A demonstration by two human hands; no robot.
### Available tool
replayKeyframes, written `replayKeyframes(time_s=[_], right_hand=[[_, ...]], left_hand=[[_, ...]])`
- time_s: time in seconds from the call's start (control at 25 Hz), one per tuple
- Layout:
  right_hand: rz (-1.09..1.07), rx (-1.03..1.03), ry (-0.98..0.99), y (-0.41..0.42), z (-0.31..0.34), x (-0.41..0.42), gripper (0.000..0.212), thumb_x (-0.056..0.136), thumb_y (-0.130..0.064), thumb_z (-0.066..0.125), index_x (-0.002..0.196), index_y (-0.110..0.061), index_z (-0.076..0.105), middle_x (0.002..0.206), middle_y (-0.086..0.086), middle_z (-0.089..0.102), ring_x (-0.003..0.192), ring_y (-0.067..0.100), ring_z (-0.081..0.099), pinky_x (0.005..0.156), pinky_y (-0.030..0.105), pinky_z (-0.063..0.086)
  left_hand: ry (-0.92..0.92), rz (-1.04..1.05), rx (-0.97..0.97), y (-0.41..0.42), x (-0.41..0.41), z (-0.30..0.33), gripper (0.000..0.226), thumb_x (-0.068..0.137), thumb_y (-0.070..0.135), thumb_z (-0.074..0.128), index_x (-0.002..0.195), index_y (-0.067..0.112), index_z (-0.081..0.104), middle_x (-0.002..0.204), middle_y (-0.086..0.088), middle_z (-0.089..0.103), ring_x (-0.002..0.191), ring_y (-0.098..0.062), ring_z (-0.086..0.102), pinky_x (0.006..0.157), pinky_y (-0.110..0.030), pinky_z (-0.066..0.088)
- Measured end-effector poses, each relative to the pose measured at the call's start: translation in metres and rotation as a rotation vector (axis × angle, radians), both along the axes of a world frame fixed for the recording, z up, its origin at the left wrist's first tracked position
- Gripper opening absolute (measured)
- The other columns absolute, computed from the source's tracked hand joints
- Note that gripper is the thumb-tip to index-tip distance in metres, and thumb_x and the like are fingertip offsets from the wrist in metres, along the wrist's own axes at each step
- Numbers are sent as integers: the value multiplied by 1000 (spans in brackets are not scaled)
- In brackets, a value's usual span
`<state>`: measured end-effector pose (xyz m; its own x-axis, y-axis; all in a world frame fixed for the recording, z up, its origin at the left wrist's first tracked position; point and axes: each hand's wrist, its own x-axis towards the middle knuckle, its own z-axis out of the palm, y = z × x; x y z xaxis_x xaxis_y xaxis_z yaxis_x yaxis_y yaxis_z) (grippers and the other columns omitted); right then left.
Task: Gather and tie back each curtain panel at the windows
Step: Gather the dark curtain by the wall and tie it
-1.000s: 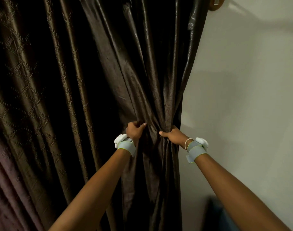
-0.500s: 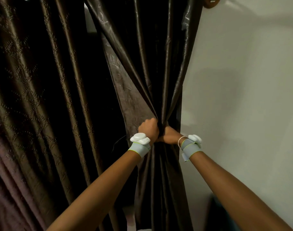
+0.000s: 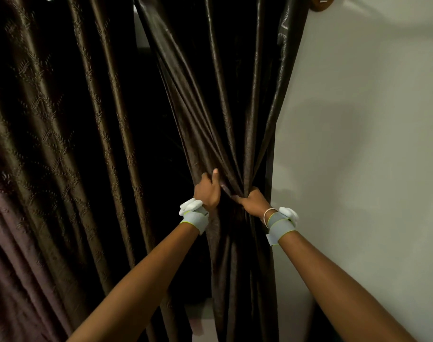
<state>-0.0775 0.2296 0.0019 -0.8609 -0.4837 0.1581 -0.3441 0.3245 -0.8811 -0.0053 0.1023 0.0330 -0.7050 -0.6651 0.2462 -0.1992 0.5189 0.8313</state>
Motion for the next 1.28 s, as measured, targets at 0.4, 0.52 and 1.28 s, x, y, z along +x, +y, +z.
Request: replayKeyframes(time_s=[0.4,0.52,1.28], right_hand=[[65,47,-15,17,0,-7,46,92,-28,63,130,-3,56,129,14,61,120,32,56,104,36,43],[7,116,82,14,1,-12,42,93,-23,60,130,-3,56,129,17,60,120,34,56,98,30,43],[135,-154,-54,-12,-1,-5,45,75,1,78,118,5,63,110,15,68,99,25,65,89,35,51]], left_hand=[[-74,-16,-101,-20,4,-17,49,86,42,66,110,-1,57,111,-19,63,104,-39,60,82,-42,51],[-197,-82,-338,-14,9,-9,48,88,43,63,110,1,53,115,-22,59,104,-43,57,77,-41,46],[-64,-236,-279,-11,-4,11,62,68,64,58,109,18,65,105,-2,70,98,-24,65,82,-38,55]])
